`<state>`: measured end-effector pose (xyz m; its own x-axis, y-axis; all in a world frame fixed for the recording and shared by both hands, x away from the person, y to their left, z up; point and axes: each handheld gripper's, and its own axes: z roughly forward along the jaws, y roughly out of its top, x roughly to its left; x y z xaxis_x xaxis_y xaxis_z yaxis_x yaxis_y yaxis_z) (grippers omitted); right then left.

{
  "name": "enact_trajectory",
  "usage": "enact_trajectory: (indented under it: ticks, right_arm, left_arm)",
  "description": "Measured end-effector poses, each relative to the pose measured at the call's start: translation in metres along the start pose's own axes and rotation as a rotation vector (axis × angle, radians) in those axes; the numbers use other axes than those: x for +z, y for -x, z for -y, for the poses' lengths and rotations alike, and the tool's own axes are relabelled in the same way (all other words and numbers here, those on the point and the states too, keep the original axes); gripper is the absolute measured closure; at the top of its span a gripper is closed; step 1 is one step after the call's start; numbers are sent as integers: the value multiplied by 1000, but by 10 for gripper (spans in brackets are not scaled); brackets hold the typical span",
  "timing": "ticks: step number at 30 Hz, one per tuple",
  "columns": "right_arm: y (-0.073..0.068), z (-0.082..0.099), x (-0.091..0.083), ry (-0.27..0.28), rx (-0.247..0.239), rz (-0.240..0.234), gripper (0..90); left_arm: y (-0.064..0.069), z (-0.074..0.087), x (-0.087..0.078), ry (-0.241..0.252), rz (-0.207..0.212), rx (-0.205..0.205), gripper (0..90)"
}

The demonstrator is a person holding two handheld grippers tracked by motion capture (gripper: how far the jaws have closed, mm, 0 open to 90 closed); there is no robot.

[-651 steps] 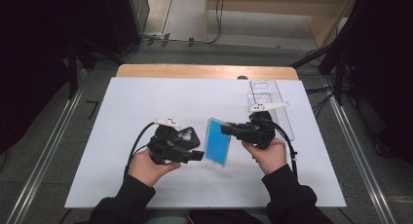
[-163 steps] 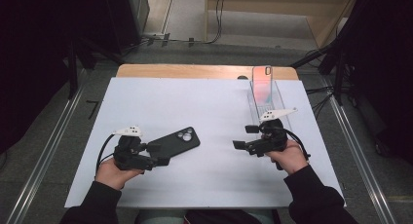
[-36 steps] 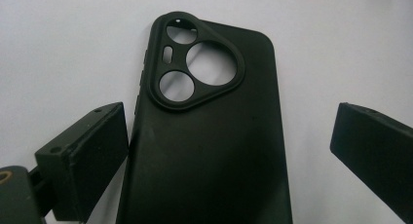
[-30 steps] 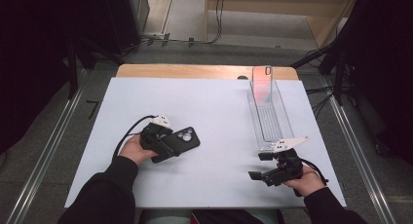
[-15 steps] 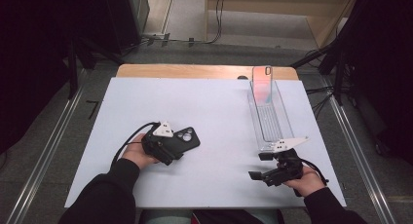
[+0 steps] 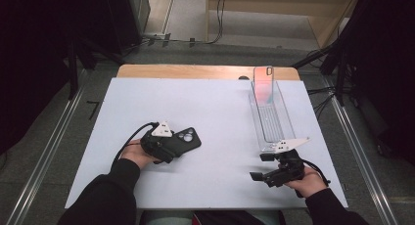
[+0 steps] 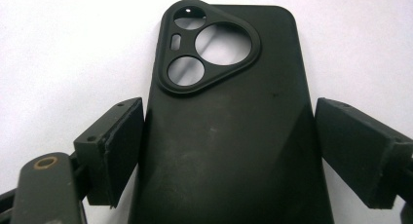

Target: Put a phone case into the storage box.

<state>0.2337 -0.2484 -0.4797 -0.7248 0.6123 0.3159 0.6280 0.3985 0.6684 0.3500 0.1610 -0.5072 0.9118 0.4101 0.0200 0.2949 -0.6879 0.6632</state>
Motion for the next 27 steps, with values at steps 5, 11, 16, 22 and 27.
enact_trajectory:
  ticks: [5, 11, 16, 22, 27]
  right_arm:
    - [-1, 0, 0, 44, -39, -3, 121]
    - [-2, 1, 1, 32, -43, -12, 121]
    - [-2, 0, 0, 44, -47, -2, 121]
    - [-3, 0, -2, 58, -26, -5, 121]
    - [-3, -2, -3, 73, -21, 13, 121]
  left_arm:
    - [0, -3, 0, -15, -6, -24, 149]
    - [-4, -10, -6, -2, 14, -83, 150]
    - [-3, -20, -21, 62, 31, -147, 150]
    - [-3, -26, -36, 97, 20, -245, 149]
    - [1, -29, -45, 93, 18, -303, 148]
